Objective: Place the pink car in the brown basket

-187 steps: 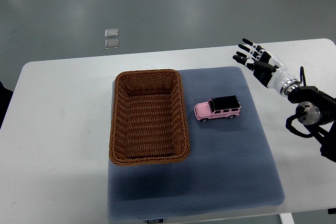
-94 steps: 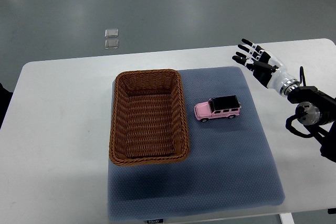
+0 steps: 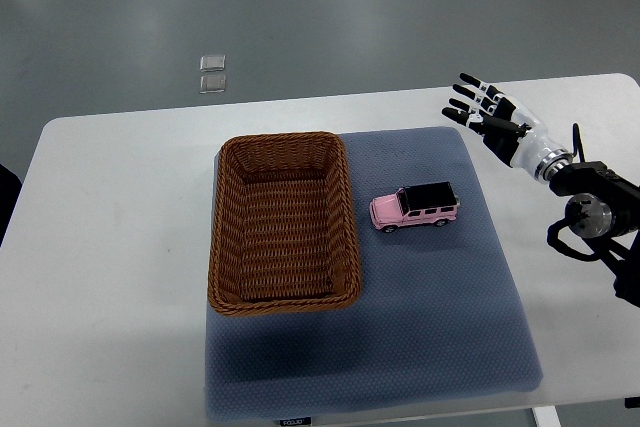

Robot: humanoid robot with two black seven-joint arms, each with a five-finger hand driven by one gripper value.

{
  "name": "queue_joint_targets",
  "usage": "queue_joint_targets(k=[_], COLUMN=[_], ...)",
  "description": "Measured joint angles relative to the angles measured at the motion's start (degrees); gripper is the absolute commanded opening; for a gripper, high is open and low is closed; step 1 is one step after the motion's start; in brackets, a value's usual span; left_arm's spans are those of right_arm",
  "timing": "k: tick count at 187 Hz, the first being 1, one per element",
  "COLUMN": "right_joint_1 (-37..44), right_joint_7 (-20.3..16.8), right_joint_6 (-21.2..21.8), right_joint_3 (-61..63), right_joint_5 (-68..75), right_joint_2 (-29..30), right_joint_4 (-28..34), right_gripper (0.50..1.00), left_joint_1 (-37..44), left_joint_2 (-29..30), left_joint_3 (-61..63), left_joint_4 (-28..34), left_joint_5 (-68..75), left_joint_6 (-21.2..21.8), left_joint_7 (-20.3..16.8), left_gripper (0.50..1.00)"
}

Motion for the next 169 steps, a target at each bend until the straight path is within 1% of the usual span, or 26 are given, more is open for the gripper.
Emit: queue_joint_targets(k=[80, 108, 133, 169], right_joint_1=[0.0, 0.2, 0.8, 1.9], right_joint_7=[0.0, 0.0, 0.0, 0.1], right_joint_6=[0.2, 1.5, 2.7, 4.4], right_joint_3=[0.0, -0.1, -0.1, 0.0], right_joint_5=[-0.3, -0.6, -4.6, -14.0], right_joint_2=[-0.7, -1.4, -1.9, -2.7], right_joint_4=[0.4, 0.4, 0.5, 1.6], right_gripper=[0.924, 0.924, 0.924, 0.926], left_joint_1=[0.0, 0.0, 0.0, 0.0], left_joint_2=[0.0, 0.0, 0.0, 0.0], left_joint_3=[0.0, 0.0, 0.0, 0.0], left_joint_4=[0.0, 0.0, 0.0, 0.0], left_joint_5=[0.0, 0.0, 0.0, 0.0], left_joint_6=[0.0, 0.0, 0.0, 0.0], left_joint_7=[0.0, 0.0, 0.0, 0.0], left_gripper=[1.000, 1.000, 1.000, 1.000])
